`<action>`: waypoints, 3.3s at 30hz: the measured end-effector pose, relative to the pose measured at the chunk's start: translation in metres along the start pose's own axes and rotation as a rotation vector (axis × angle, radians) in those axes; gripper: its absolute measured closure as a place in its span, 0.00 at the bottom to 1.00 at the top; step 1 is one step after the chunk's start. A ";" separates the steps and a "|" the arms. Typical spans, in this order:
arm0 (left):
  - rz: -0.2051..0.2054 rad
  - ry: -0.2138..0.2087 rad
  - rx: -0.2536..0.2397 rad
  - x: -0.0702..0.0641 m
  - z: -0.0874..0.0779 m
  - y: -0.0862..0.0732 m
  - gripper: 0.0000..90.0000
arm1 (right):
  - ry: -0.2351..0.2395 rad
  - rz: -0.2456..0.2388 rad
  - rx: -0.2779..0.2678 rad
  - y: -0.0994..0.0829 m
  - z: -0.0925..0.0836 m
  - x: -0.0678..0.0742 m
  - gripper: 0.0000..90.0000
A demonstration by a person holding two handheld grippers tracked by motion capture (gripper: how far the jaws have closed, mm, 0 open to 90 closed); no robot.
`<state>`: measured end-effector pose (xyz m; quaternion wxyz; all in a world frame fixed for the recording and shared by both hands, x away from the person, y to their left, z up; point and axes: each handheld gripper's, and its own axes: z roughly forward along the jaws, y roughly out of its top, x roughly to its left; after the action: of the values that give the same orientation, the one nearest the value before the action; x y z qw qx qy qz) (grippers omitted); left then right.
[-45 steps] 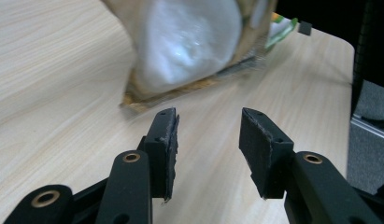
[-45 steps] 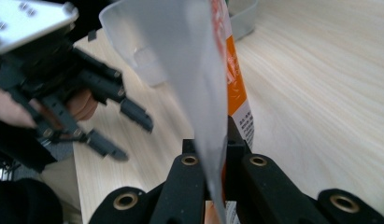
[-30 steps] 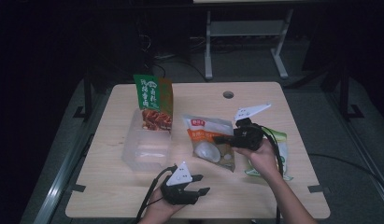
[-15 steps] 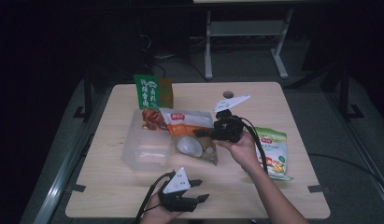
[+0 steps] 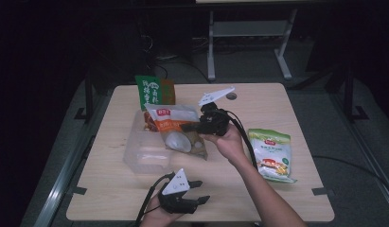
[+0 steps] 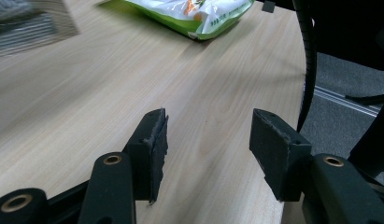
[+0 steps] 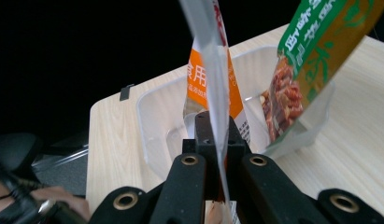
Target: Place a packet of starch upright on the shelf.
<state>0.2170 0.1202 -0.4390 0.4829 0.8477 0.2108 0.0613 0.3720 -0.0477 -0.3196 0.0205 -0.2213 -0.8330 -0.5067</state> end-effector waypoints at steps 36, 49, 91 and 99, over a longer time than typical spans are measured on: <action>-0.004 -0.001 -0.042 0.005 -0.007 0.001 0.49 | 0.046 0.031 -0.006 0.032 0.131 -0.019 1.00; 0.003 -0.004 -0.036 0.004 -0.006 0.001 0.49 | 0.064 0.044 -0.007 0.016 0.130 -0.024 1.00; -0.006 0.017 -0.037 0.008 -0.005 0.002 0.45 | -0.012 -0.019 0.075 0.009 0.096 -0.025 1.00; -0.008 0.022 -0.036 0.009 -0.006 0.003 0.44 | 0.001 -0.013 0.071 0.008 0.095 -0.027 0.95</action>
<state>0.2244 0.1272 -0.4347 0.4961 0.8372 0.2183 0.0726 0.4172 0.0270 -0.3658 0.0254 -0.2146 -0.8520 -0.4769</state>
